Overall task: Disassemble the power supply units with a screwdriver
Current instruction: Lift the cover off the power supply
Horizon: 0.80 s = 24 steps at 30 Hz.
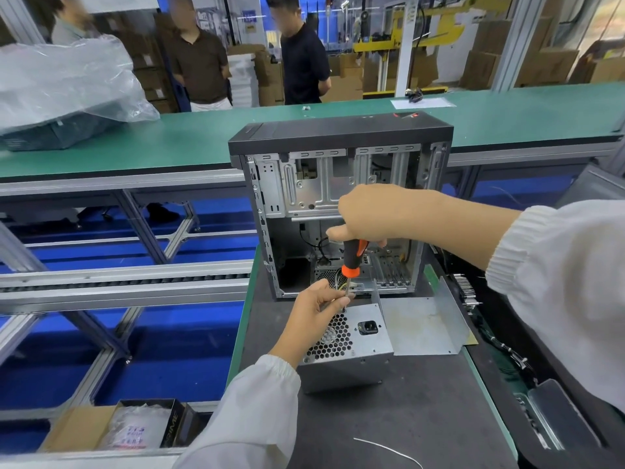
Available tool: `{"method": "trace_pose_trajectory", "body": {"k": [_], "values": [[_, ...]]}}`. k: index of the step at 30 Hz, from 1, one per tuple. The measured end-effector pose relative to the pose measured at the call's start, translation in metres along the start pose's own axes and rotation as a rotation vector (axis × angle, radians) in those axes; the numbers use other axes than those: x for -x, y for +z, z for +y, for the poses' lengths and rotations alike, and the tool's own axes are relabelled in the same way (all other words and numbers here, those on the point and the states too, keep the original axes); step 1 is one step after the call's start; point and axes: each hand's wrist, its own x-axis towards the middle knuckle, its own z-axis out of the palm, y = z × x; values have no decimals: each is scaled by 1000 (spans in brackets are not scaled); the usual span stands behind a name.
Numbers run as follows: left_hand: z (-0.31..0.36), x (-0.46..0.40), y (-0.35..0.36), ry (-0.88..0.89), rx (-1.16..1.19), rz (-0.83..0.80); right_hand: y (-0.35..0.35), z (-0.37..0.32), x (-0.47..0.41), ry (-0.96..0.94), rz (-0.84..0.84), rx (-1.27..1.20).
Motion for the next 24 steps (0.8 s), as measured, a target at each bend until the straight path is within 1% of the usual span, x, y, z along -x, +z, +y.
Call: {"method": "trace_pose_trajectory", "body": {"k": [4,8,11,15,16,17,19,21,24], "values": [[-1,0,0,4,-31,-37,-4,4,-5,-59,-90,-35],[-2,0,-1,26,-31,-40,-8,6,-3,-102,-135,113],[-4,-1,-1,33,-19,-37,-7,8,0,-154,-108,177],[-5,-1,-2,2,6,-24,-10,2,2,-238,-38,41],[-5,0,-2,-7,14,-19,-12,1,3,-219,-42,-4],[-4,0,-2,-7,17,-13,-14,1,4,-160,-62,-51],[-3,1,-2,0,14,-5,-17,-2,7,16,-82,-113],[-3,2,-1,-11,29,-8,-15,-6,8,116,-13,-47],[-3,2,1,-57,32,-19,-7,-12,4,89,135,114]]}}
